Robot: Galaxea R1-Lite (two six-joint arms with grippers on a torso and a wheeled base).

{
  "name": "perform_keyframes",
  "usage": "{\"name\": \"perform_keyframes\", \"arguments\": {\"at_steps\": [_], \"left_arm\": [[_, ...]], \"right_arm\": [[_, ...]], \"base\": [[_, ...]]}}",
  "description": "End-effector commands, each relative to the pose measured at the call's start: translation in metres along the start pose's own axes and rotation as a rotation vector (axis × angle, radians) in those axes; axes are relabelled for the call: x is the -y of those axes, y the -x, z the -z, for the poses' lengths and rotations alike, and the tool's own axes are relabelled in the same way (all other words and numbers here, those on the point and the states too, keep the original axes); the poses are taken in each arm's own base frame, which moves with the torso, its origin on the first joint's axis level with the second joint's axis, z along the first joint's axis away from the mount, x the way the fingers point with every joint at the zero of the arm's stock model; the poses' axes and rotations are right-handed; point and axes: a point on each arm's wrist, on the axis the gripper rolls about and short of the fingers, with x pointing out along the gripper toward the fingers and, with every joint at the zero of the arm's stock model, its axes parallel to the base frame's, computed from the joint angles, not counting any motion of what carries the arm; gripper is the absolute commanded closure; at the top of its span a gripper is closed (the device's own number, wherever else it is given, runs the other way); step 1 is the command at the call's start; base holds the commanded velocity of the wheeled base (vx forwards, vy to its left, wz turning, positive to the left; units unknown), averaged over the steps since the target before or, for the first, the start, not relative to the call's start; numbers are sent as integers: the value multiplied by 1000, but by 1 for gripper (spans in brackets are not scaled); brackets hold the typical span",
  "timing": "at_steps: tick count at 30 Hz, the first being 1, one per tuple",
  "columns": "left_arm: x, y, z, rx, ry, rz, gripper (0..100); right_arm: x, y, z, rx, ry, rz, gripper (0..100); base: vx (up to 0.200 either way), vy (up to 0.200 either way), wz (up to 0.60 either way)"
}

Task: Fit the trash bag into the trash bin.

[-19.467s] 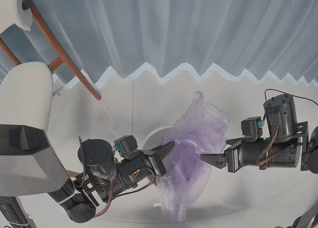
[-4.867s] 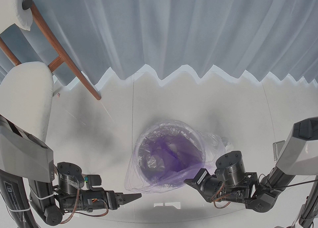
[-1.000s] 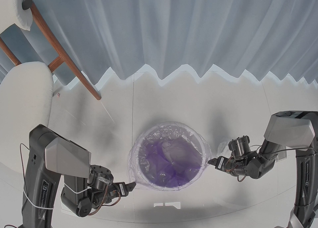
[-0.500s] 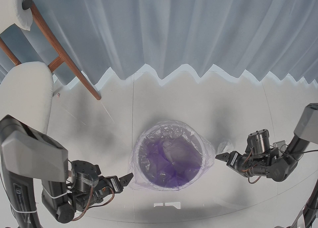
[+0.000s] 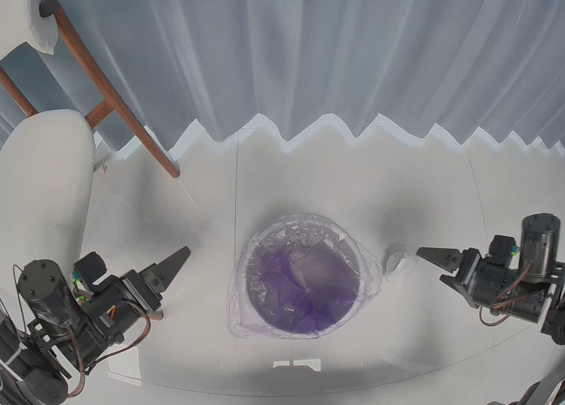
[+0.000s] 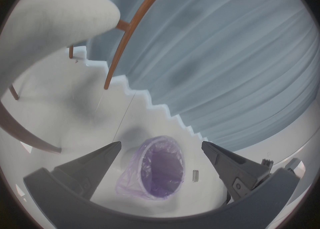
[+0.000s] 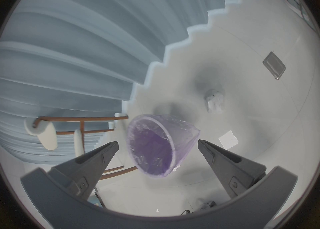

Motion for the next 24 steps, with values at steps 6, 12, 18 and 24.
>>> {"name": "perform_keyframes", "arguments": {"at_steps": [6,12,18,24], "left_arm": [[17,67,-33,164,-7,102,0],[16,69,-31,147,-65,85,0],[15,70,-32,157,-69,72,0],[11,71,-34,160,-79,40,0]], "right_arm": [[8,101,18,60,103,-136,0],[3,107,15,51,119,-126,0],[4,103,14,47,160,-96,0],[6,97,15,15,181,-64,0]], "base": [[0,0,0],[200,100,0],[100,100,0],[0,0,0]]}}
